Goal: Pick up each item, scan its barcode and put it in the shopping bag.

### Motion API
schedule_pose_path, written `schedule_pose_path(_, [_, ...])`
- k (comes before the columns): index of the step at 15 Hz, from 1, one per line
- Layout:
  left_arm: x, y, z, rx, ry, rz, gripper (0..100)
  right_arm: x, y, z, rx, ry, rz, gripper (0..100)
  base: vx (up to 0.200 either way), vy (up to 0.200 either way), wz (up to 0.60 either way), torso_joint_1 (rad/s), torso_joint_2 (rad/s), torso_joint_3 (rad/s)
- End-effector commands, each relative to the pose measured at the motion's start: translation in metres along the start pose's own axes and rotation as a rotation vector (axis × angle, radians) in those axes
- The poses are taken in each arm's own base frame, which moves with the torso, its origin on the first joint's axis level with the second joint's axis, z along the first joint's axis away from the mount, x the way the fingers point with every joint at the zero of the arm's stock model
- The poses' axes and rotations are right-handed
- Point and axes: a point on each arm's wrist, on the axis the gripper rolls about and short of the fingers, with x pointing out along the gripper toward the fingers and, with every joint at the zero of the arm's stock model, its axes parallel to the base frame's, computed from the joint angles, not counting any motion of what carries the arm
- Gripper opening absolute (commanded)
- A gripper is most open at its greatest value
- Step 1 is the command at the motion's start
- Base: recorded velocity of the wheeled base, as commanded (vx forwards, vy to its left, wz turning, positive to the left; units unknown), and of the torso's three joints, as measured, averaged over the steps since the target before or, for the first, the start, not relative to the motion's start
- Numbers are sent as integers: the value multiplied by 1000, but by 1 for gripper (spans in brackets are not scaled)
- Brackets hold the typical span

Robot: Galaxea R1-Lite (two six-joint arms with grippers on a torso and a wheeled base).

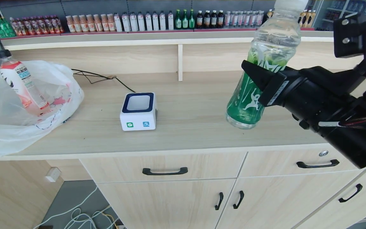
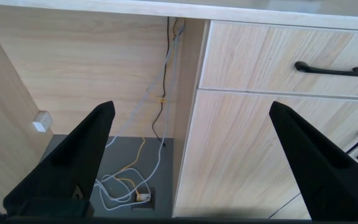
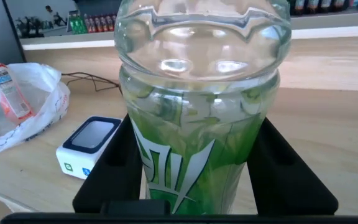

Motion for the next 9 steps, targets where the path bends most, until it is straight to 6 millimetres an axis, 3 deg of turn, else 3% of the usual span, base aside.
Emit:
schedule_pose_path(1, [0,0,0,0,0,0,100,-27,-5,1,27,22,9,0,0,0,0,0,0,0])
schedule_pose_path(3, [0,0,0,0,0,0,100,-50,-1,-5,63,54,49,0,0,0,0,0,0,0])
schedule_pose_path(9, [0,0,0,0,0,0,100,-90,23,-12,18,69,219,0,0,0,0,0,0,0])
